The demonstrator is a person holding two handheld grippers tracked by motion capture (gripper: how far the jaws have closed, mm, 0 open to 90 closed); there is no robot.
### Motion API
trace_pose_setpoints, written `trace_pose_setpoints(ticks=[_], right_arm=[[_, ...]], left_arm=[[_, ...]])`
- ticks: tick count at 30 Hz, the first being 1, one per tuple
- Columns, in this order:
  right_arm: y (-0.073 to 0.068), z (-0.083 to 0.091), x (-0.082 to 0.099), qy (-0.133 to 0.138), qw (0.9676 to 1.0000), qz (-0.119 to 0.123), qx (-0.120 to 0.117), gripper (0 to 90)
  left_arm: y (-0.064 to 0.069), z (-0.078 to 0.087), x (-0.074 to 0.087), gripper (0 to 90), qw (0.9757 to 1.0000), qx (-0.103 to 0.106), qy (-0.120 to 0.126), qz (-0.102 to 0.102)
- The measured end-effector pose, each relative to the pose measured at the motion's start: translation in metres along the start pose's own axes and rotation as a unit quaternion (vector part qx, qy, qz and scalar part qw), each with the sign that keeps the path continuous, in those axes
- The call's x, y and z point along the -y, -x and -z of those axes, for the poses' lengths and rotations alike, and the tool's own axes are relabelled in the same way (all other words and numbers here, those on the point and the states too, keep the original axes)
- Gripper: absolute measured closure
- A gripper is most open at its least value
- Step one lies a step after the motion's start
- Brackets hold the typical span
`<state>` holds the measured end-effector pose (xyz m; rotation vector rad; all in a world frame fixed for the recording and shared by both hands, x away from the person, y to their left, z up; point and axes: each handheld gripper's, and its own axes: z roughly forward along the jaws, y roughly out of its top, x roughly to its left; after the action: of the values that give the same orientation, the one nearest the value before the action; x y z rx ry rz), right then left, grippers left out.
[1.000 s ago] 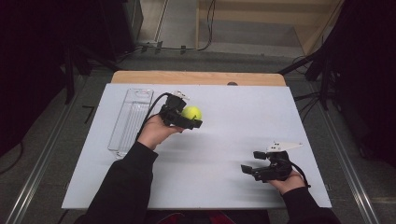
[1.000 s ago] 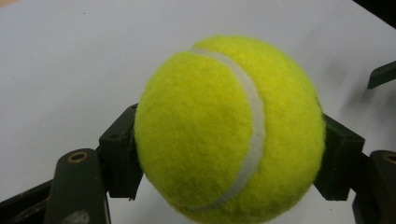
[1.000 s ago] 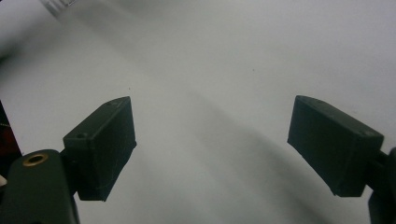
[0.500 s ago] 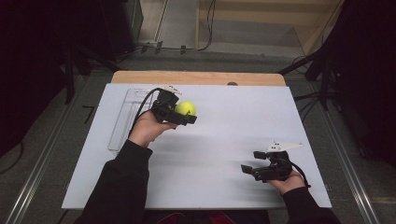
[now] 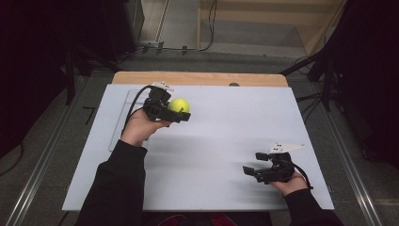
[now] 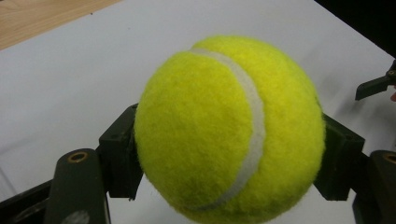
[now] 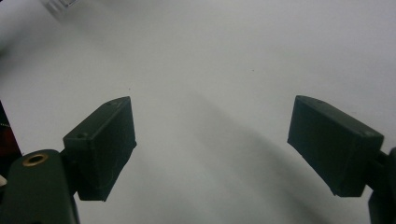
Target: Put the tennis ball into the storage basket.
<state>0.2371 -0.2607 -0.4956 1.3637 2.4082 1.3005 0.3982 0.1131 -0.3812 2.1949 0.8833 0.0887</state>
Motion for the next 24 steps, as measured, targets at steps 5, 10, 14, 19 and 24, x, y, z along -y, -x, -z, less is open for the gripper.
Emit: trace_pose_setpoints(ticks=[5, 10, 14, 19, 24], right_arm=[[0.000, 0.000, 0.000, 0.000, 1.0000, 0.000, 0.001, 13.3], [0.000, 0.000, 0.000, 0.000, 1.0000, -0.001, 0.000, 13.3], [0.000, 0.000, 0.000, 0.000, 1.0000, -0.001, 0.001, 13.3], [0.000, 0.000, 0.000, -0.001, 1.0000, -0.001, 0.000, 13.3], [0.000, 0.000, 0.000, -0.001, 1.0000, -0.001, 0.000, 13.3]], left_arm=[[-0.005, 0.005, 0.001, 26.5, 1.0000, -0.007, 0.002, 0.005], [-0.012, 0.008, 0.004, 26.5, 0.9999, -0.012, 0.002, 0.012], [-0.016, 0.011, 0.005, 26.5, 0.9997, -0.019, 0.002, 0.016], [-0.021, 0.016, 0.007, 26.5, 0.9995, -0.026, 0.002, 0.020], [-0.026, 0.017, 0.009, 26.5, 0.9989, -0.040, 0.001, 0.026]])
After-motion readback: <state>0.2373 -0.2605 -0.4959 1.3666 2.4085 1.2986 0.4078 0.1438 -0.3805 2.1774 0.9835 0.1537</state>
